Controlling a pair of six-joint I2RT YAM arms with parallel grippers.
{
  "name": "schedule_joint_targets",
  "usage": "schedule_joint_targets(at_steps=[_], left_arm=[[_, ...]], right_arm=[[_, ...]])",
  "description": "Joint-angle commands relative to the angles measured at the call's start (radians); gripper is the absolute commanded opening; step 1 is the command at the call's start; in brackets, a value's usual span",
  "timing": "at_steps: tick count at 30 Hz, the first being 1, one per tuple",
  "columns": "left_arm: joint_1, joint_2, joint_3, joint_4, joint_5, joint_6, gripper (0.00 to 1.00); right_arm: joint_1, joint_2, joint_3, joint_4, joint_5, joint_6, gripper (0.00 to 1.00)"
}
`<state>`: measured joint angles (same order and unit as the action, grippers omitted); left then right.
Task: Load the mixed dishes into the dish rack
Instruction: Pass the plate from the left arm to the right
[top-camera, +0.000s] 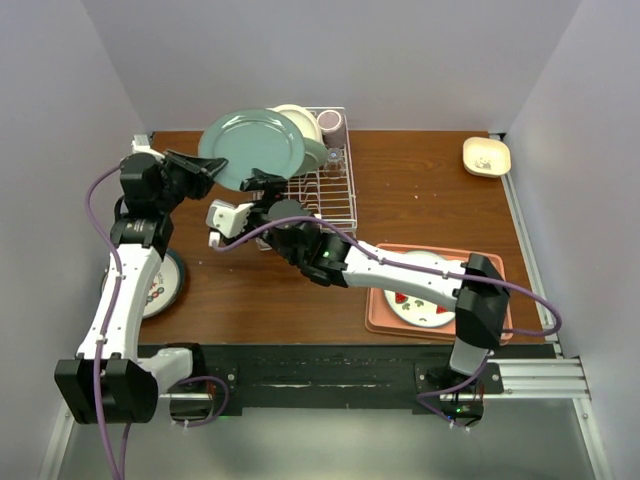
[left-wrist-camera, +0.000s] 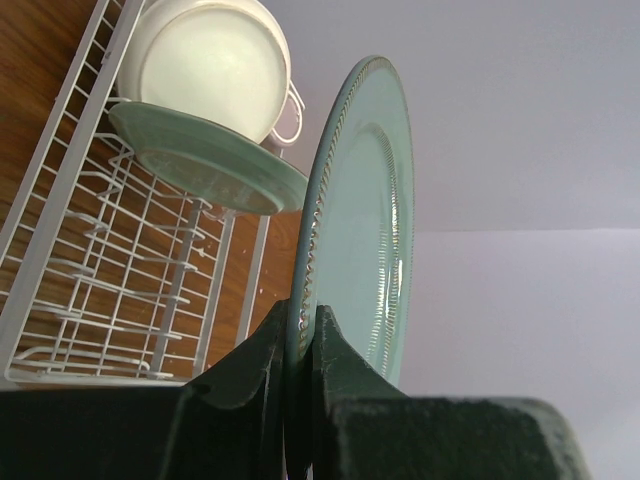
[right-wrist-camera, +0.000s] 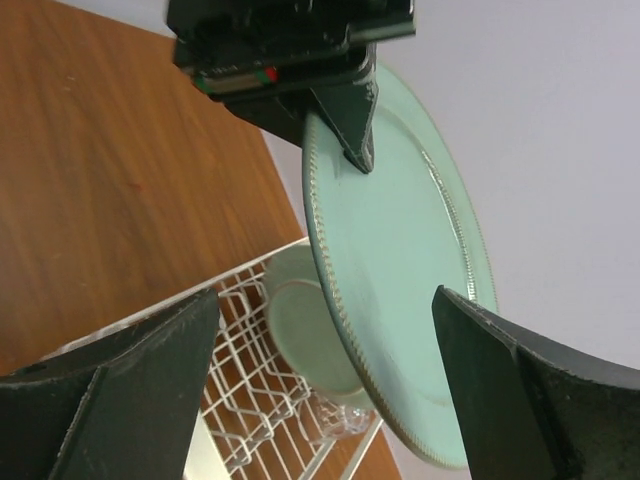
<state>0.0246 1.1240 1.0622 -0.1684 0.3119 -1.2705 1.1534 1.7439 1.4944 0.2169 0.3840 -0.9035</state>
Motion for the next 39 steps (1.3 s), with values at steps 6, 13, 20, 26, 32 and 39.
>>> schedule_joint_targets(at_steps=[6,13,20,26,32,39], left_arm=[[-0.014,-0.078,0.044,0.132,0.053,-0.033,0.00],[-0.041,-0.061,0.067,0.110,0.075,-0.038,0.00],[-0.052,-0.058,0.064,0.121,0.089,-0.038,0.00],[-0.052,-0.058,0.062,0.132,0.098,-0.038,0.00],[-0.052,-0.052,0.062,0.144,0.110,-0.036,0.00],[-0.052,-0.044,0.062,0.153,0.116,-0.040,0.00]], right_arm=[[-0.001,0.019,-0.006,0.249,0.128,-0.072,0.67],[-0.001,0.055,-0.005,0.299,0.176,-0.110,0.55],[-0.001,0.072,0.020,0.345,0.204,-0.133,0.01],[-0.001,0.082,0.024,0.404,0.225,-0.156,0.00],[-0.001,0.078,0.021,0.486,0.233,-0.178,0.00],[-0.001,0.063,0.012,0.475,0.233,-0.160,0.00]])
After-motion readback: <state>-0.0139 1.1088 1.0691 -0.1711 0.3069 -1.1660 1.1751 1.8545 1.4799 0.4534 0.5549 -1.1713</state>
